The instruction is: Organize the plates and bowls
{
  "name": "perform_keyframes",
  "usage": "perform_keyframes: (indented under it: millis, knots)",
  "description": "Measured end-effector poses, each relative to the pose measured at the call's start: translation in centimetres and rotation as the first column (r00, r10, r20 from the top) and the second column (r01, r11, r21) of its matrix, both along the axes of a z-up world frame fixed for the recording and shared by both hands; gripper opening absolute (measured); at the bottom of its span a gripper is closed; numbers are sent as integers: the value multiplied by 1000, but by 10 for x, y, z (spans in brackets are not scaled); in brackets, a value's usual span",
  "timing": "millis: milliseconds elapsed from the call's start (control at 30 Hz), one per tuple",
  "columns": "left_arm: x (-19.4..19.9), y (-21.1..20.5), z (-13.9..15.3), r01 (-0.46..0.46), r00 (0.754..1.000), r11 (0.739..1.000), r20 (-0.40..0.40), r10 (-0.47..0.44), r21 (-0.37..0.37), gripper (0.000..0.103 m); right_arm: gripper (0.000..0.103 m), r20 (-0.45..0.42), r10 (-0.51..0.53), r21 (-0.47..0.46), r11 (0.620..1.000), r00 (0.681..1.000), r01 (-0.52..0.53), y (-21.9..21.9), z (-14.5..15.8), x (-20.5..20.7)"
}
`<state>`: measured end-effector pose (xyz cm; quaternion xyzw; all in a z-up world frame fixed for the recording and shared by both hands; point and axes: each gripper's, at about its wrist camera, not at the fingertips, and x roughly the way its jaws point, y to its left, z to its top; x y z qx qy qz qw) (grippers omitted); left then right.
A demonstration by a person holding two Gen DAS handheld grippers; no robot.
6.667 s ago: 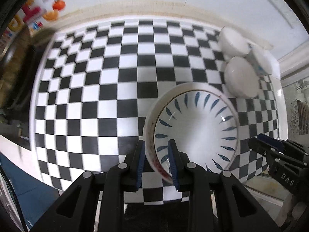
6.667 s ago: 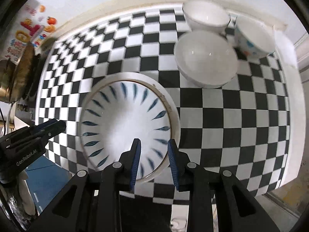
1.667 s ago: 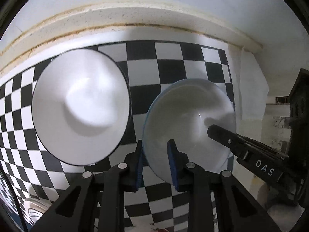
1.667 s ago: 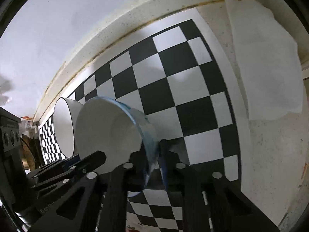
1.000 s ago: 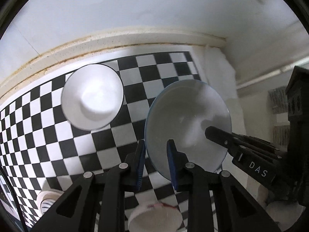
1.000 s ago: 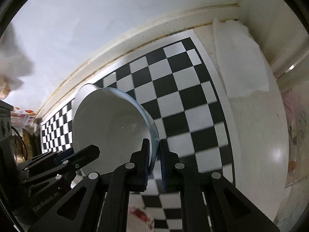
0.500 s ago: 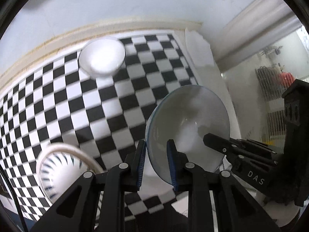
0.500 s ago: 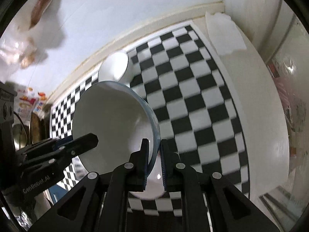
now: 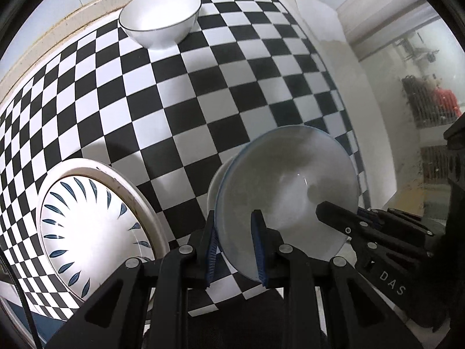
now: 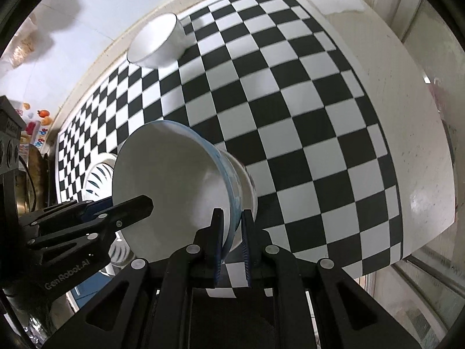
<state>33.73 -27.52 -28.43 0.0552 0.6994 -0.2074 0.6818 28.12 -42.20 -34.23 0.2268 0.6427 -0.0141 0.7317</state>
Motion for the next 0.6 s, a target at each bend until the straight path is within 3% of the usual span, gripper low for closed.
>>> perform_keyframes:
  millis: [233, 600]
  knots:
    - [1, -7, -11, 13, 1000, 999, 3, -13, 42, 20, 13, -38, 8, -5, 1000, 999, -8, 5, -19, 0]
    - [-3, -11, -22, 35, 999, 995, 3, -36, 91, 20, 14, -69, 37, -35, 999, 997, -40, 11, -21, 6]
